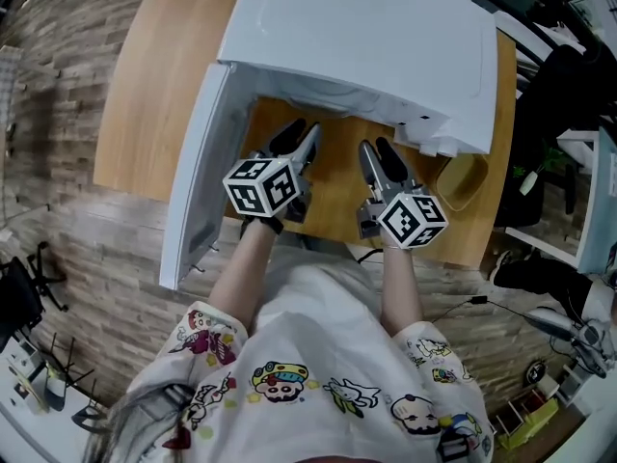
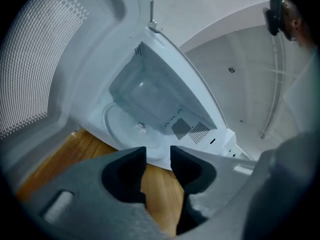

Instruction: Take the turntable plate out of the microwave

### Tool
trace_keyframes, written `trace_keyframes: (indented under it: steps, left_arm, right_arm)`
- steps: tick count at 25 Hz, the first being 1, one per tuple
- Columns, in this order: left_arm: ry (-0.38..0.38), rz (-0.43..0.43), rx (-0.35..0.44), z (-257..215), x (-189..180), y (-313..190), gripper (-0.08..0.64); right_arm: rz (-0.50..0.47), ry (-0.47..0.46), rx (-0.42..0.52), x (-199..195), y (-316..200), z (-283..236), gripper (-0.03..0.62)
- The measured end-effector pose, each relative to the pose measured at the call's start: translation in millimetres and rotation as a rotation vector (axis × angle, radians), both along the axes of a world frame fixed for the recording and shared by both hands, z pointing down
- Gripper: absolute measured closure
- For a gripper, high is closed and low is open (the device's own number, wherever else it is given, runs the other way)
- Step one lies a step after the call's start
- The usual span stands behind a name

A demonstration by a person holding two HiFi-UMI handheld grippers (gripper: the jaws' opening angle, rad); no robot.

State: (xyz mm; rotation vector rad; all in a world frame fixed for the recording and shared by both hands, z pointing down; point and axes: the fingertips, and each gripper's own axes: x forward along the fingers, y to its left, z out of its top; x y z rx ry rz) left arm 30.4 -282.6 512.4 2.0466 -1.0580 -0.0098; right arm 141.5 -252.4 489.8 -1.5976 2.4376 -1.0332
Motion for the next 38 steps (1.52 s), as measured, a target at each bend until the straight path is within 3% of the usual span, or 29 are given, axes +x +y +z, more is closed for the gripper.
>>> trace_keyframes:
  steps: [12,17,27,32,38]
  left_arm:
    - [0.123,-0.076,-0.135,51,3,-16,0.416]
    - [0.184,-0.101,-0.141,59,5,-26,0.412]
    - [0.212,-0.138,-0.172,66,10,-46,0.413]
    - [0.275,-0.197,-0.192,68,7,-45,0.466]
    - [0.282,-0.217,-0.190,65,9,-41,0.479]
  right_arm:
    - [0.015,-0.007,-0.022,0,11,11,0.425]
    - [0.015,-0.009,-0.034,-1,17,17,0.425]
    - [0.024,-0.023,-0.056,4,27,26,0.425]
    - [0.027,-0.023,-0.054,8,28,24,0.426]
    - [0.029,-0.027,-0.055,10,28,25,0.426]
